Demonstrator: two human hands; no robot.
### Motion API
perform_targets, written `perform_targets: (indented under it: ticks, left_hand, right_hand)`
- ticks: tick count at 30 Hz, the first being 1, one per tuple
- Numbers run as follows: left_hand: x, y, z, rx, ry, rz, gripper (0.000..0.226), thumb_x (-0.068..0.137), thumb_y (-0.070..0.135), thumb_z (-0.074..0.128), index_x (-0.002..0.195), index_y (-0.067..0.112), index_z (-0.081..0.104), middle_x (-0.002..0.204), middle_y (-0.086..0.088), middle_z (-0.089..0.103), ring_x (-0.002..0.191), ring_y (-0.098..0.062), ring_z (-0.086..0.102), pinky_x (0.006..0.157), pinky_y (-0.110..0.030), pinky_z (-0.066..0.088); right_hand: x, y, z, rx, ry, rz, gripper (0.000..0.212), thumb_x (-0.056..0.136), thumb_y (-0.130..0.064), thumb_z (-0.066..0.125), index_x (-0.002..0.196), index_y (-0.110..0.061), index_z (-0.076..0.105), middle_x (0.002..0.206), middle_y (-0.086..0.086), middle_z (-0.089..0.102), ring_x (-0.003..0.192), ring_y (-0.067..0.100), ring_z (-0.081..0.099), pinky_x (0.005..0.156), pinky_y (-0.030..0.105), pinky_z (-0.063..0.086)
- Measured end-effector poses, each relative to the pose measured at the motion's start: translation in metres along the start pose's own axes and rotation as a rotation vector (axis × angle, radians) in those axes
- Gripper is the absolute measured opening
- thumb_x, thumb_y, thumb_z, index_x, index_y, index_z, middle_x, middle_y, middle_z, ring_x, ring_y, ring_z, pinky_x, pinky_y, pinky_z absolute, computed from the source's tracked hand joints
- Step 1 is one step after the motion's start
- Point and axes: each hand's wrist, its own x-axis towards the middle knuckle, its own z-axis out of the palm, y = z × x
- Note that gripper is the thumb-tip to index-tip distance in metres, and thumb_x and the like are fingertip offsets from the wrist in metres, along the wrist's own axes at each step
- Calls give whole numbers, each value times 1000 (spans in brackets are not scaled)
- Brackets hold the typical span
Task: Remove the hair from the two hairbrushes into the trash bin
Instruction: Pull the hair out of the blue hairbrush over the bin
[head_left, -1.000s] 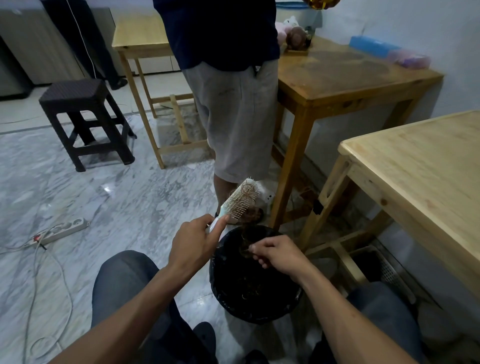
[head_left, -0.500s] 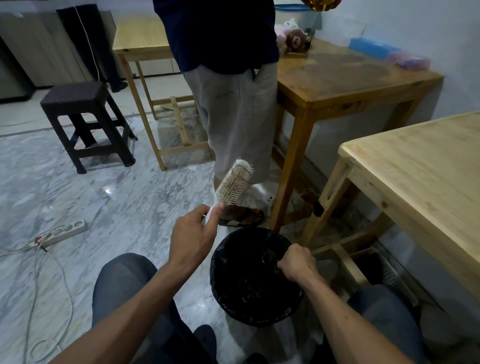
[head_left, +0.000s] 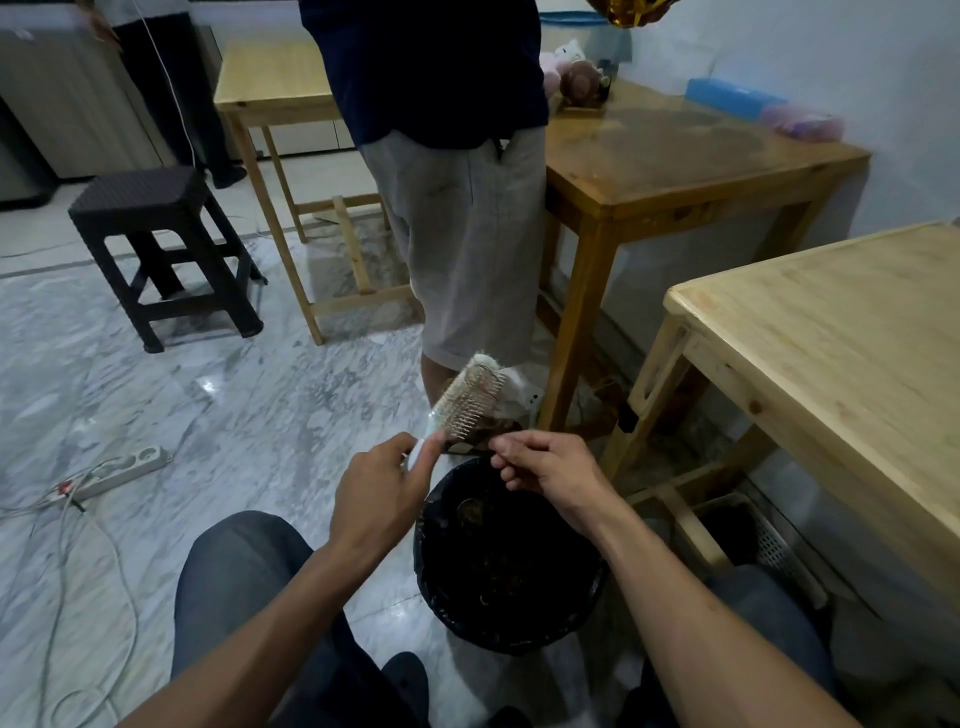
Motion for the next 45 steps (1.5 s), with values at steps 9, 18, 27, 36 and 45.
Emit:
perform_targets:
  ticks: [9,18,27,36,45]
  left_hand:
    - [-3,-10,-1,39,26,7,50,93,63,49,66,24,59,41,4,42,37,-12,42,43,-27,29]
    - [-13,-9,12,81,-16,-17,46,92,68,45,76,28,63,42,5,46,41,-9,48,44,-27,30]
    - [-8,-12,15,51,24,-203,59,94,68,40,68,17,58,49,2,53,49,-16,55,47,-29,34]
    - [-1,-1,5,13,37,-119,51,95,62,47,74,19,63,48,0,53,46,-16,54,45,-32,36]
    - [-16,9,17,63,-43,-17,44,93,65,47,67,30,53,44,5,46,42,-9,48,44,-26,26]
  right_hand:
    - [-9,24,-14,-219,65,148,21,96,-9,69,116,-14,76,110,5,77,91,14,73,74,23,58]
    - [2,9,3,-85,207,17,9,93,-12,75,85,-12,79,73,-1,75,66,8,62,60,18,52]
    - [-10,24,-11,-340,160,128,12,95,-13,72,85,-9,78,73,-2,73,64,6,62,61,20,51]
    - [-11,45,-43,-874,139,262,18,93,-12,69,106,-15,81,96,3,78,88,14,72,79,28,59]
    - [4,2,1,-188,-52,98,65,90,-12,71,149,-29,47,142,-8,51,95,21,74,71,33,60]
